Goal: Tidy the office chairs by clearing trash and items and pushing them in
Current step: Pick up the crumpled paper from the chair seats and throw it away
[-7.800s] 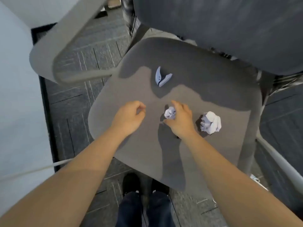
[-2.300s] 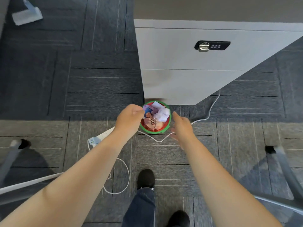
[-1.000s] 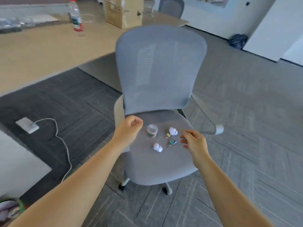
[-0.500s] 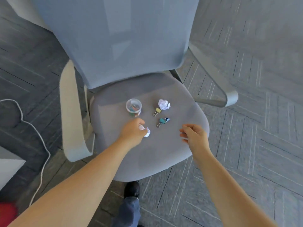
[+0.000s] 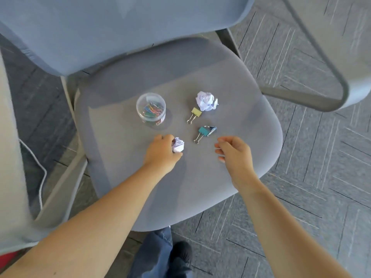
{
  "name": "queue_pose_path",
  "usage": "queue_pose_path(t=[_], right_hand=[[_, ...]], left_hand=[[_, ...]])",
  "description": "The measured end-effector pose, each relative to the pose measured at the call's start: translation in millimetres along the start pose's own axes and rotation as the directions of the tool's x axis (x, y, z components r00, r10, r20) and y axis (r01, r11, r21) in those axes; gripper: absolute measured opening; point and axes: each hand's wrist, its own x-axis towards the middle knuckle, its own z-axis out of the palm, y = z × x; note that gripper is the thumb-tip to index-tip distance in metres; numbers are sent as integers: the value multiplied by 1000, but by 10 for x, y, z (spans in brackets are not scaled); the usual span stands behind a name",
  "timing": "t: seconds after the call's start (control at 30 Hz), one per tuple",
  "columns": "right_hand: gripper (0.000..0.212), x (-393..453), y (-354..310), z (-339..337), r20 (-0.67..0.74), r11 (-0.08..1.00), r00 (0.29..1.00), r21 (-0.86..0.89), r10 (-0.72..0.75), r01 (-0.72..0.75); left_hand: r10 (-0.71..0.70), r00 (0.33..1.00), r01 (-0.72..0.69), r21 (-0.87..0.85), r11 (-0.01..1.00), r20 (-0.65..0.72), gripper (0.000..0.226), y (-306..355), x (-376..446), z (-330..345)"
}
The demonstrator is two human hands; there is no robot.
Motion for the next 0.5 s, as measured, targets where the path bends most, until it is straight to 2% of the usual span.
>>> queue_pose_path(t=[0.07, 0.17, 0.2, 0.37, 0.5], right_hand=[[23, 58, -99, 30, 8, 1000, 1000, -11, -5, 5], [10, 169, -335, 58, 21, 997, 998, -49, -54, 55], [17, 218, -376, 68, 17, 992, 996, -93, -83, 84], [46, 648, -693, 189, 40, 921, 970, -306, -239, 240], [63, 980, -686, 343, 150, 833, 963, -484, -223, 268]], left_hand=[[13, 999, -19, -185, 983, -31, 7, 125, -7, -141], [25, 994, -60, -343, 937, -106, 16, 363, -26, -384], [10, 992, -56, -371, 927, -124, 19, 423, -46, -447], [-23, 993, -32, -439, 898, -119, 7, 607, 82, -701], [-42, 987, -47, -517, 855, -158, 16, 618, 239, -684]])
